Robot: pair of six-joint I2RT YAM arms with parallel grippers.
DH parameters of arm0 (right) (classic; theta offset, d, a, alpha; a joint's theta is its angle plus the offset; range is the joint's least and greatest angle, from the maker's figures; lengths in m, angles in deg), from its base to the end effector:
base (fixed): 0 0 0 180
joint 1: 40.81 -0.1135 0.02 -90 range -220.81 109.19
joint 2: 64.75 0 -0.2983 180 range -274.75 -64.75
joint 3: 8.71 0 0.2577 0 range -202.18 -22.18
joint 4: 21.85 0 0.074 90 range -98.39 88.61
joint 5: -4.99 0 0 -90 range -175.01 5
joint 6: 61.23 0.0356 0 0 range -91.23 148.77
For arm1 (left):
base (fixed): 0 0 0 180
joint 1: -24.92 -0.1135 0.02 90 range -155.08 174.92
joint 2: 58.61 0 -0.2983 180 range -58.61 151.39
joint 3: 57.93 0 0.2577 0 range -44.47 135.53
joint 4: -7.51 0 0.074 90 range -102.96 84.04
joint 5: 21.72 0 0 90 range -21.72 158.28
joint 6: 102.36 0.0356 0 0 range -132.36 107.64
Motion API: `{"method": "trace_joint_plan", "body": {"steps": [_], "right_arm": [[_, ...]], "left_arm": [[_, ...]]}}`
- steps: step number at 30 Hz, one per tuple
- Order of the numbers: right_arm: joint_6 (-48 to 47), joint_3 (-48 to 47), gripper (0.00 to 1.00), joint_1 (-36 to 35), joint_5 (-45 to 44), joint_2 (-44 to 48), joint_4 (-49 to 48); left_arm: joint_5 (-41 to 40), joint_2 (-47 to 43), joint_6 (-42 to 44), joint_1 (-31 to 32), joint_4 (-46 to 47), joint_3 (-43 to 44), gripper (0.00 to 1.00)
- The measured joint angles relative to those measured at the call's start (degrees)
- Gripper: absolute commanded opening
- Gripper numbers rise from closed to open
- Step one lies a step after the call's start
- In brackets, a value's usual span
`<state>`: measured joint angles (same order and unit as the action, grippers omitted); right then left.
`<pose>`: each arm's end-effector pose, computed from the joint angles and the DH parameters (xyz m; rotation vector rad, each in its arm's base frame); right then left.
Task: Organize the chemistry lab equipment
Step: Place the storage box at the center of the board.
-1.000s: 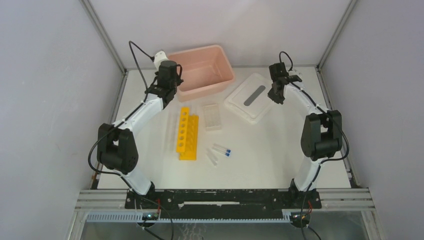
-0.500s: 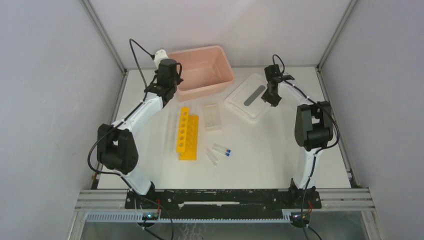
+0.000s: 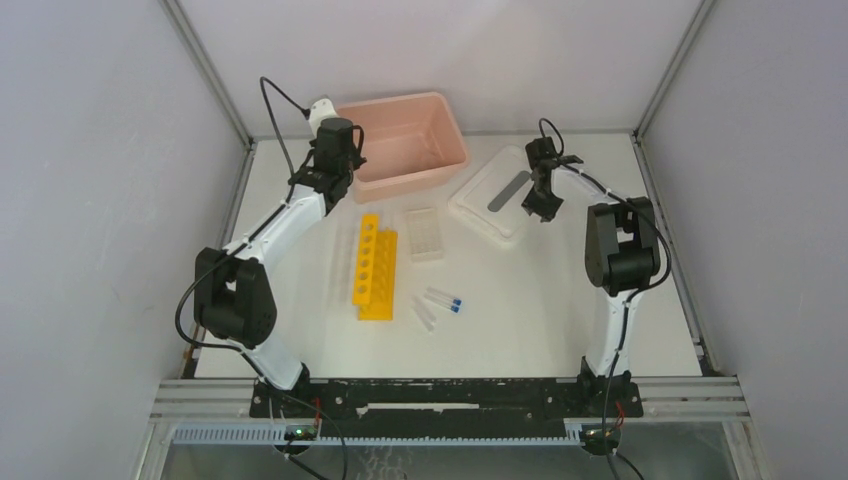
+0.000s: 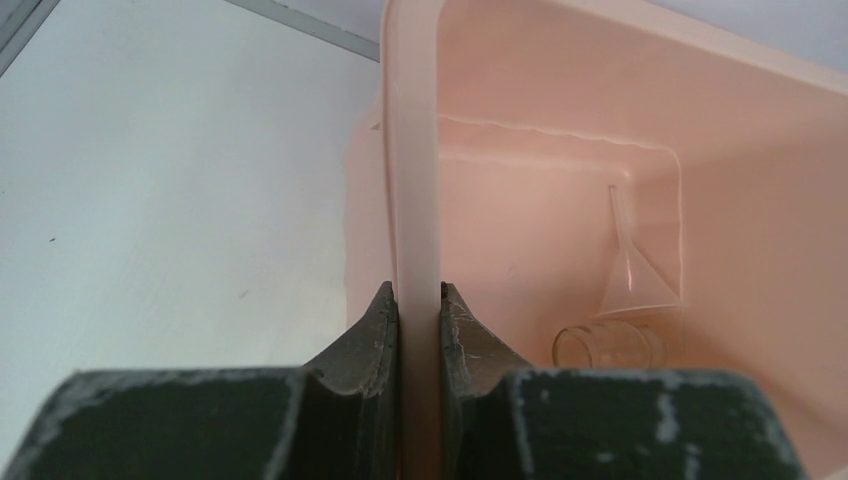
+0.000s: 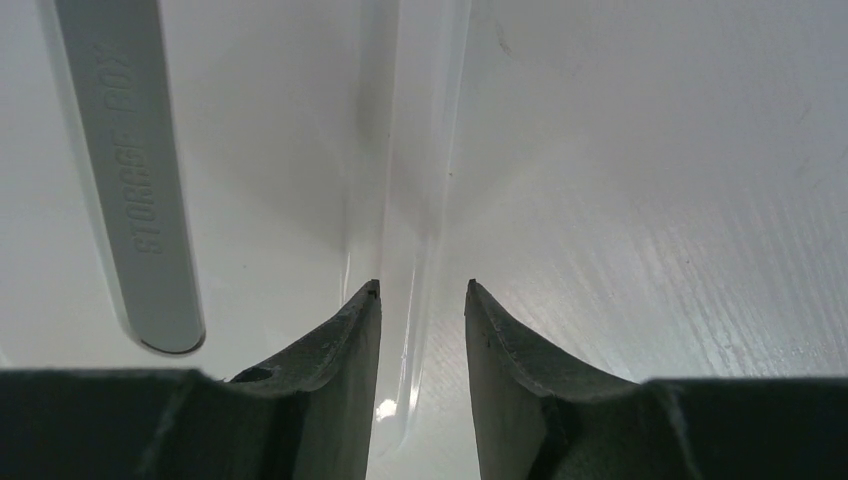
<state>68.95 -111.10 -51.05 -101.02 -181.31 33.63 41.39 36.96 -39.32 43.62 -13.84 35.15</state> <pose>0.4356 0.0687 0.2158 0.7634 2.5912 -0.1372 0.3870 -0.1140 0.3565 -0.4358 1.8905 -0.0621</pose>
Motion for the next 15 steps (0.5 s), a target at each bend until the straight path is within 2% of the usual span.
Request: {"method": "trace_joint_plan", "body": {"steps": [15], "right_arm": [[-0.2, -5.0, 0.43, -0.6, -0.2, -6.0, 1.6]], "left_arm": [[3.9, 4.4, -0.2, -4.1, 0.4, 0.0, 0.00]]}}
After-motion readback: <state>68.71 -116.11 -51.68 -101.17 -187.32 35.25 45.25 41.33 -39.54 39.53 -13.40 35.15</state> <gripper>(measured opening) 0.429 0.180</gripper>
